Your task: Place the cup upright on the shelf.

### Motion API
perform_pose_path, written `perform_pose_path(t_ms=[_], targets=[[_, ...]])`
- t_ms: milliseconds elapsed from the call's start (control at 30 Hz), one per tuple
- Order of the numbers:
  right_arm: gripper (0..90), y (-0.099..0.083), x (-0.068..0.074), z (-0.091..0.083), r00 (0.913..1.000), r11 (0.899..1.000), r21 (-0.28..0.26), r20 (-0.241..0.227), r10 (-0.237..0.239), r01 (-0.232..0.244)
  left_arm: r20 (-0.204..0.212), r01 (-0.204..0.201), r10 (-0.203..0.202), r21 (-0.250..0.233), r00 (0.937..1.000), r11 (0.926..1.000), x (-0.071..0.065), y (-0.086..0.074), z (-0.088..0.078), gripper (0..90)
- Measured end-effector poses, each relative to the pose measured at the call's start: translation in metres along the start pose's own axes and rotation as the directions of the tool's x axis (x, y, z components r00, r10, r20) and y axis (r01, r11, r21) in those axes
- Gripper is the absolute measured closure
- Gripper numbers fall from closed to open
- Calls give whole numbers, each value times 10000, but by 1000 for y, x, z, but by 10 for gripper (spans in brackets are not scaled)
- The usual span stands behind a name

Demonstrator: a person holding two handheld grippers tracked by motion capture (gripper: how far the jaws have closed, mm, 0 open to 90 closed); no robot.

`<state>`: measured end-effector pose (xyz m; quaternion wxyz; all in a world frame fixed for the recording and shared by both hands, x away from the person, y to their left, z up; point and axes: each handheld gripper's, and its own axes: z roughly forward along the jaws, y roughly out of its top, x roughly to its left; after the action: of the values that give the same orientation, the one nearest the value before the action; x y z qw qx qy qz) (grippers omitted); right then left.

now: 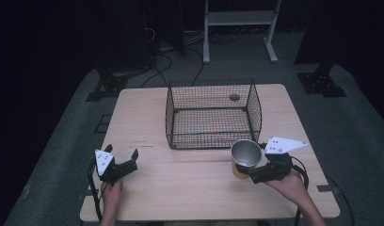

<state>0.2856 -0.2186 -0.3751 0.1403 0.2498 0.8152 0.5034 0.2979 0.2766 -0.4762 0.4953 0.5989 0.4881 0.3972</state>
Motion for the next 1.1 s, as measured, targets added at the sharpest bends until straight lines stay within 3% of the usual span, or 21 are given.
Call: perform_pose_path(t_ms=[167,300,567,667,1000,1100], targets=[[125,18,-2,2,9997,9999,-46,-229,-103,102,7,26,-26,-8,10000,10000,0,0,0,0],[124,43,-6,5,9982,9990,-78,-392,-450,447,8,8,-8,4,10000,10000,0,0,0,0],[125,71,-20,11,9972,9987,-200,-579,-482,471,12,10,-10,-5,10000,10000,0,0,0,0],[124,83,-29,18,9965,9993,-145,-757,-346,336,19,34,-34,3,10000,10000,0,0,0,0],[124,107,-47,39,9968,9994,144,-729,-318,329,34,39,-39,15,10000,10000,0,0,0,0],[124,116,-59,50,9972,9994,255,-714,-220,239,27,35,-35,0,10000,10000,0,0,0,0]])
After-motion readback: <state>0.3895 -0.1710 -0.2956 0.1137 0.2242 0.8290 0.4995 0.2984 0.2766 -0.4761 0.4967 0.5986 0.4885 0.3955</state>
